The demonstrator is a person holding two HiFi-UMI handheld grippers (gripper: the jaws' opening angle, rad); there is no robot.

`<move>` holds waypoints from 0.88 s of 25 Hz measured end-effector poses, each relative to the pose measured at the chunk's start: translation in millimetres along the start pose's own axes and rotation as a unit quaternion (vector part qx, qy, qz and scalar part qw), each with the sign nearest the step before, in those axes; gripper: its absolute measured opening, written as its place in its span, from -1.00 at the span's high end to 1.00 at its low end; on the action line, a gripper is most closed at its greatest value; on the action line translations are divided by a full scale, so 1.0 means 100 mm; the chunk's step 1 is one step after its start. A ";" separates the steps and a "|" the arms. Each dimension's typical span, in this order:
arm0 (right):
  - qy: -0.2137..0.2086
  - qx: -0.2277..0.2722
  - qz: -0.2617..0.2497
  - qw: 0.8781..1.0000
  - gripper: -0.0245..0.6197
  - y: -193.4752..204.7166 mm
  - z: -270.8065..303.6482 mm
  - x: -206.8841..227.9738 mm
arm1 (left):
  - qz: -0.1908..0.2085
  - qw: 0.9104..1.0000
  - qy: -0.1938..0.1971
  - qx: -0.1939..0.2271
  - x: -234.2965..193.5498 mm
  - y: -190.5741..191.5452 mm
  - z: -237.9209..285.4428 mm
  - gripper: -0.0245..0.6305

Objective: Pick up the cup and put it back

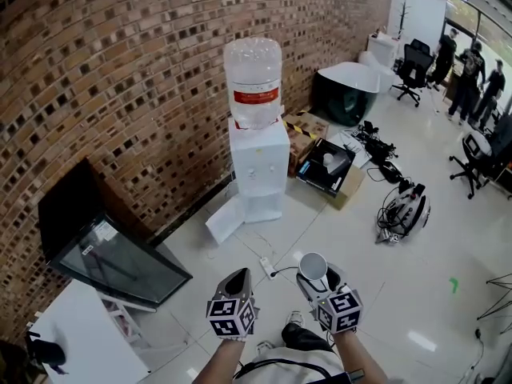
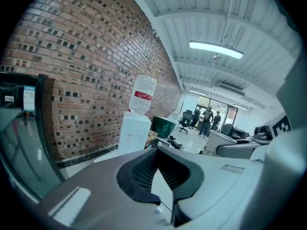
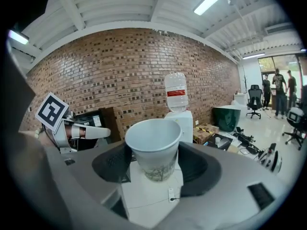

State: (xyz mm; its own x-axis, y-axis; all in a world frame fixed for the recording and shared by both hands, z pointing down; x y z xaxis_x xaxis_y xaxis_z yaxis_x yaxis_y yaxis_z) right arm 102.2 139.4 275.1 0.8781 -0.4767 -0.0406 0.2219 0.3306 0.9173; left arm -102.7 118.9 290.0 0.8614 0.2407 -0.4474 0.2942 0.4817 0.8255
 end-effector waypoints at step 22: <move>-0.005 0.007 -0.021 1.000 -0.04 -0.03 -0.19 -0.05 | 0.001 1.000 0.006 0.008 0.12 0.04 -0.10 0.94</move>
State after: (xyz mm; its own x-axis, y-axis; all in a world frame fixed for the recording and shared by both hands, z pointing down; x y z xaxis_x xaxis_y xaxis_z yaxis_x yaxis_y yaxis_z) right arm 104.7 156.0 265.2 0.8642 -0.4974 -0.0758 0.2528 0.2988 0.9202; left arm -95.2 132.2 284.0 0.8566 0.2527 -0.4498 0.2992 0.4669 0.8322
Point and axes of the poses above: the fingertips, and each gripper's own axes: z forward along the fingers, x to its right, y out of its underside, the point moved 4 cm from there along -z, backward along the fingers, and after that the axes turned 9 degrees about -z, right-handed, at the moved point
